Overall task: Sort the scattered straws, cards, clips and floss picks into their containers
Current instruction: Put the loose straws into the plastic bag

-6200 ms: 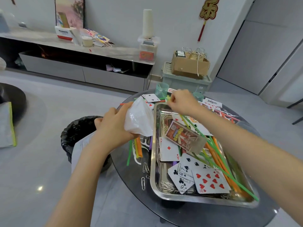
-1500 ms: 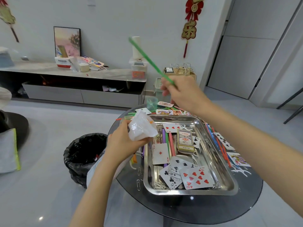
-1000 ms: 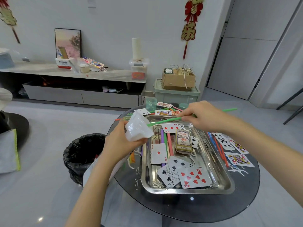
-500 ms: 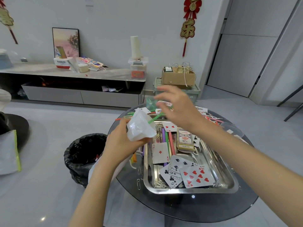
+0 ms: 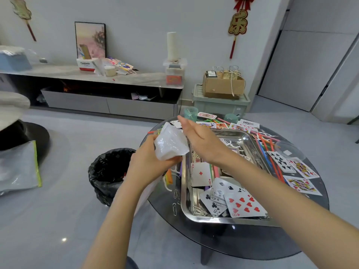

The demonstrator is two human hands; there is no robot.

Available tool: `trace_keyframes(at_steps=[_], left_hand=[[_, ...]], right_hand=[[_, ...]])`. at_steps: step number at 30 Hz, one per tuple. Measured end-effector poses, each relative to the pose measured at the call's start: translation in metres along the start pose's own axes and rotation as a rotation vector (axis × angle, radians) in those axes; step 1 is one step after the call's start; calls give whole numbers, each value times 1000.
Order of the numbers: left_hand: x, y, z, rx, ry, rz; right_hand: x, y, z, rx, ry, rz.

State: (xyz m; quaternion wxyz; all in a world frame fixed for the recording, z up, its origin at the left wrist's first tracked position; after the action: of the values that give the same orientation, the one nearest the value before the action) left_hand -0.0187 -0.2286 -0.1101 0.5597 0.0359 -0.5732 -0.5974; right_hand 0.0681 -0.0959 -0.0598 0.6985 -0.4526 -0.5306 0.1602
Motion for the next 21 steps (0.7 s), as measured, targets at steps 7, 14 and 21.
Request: trace_keyframes(at_steps=[7,14,21], left_hand=[[27,-39,-9,52,118,39],[39,-58,-9,84,221,46],[41,-58,1,72,212,32]], right_hand=[[-19,25,10,-52,-59,-386],[-81,31,34,-136,-61,-736],[-98,29,51,-241,-19,-824]])
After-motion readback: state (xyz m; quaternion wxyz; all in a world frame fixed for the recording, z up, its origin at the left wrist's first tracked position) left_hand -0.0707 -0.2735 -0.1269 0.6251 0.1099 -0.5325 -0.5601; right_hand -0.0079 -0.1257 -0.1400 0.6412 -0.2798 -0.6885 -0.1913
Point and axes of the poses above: each hand's wrist, its own z-axis towards the middle knuckle, its own x-axis out of the back of the hand, y = z × x, the point moved 1 cm from there along z, towards the middle knuckle, and after that the axes turned 12 degrees about -x, right-handed, at the moved point
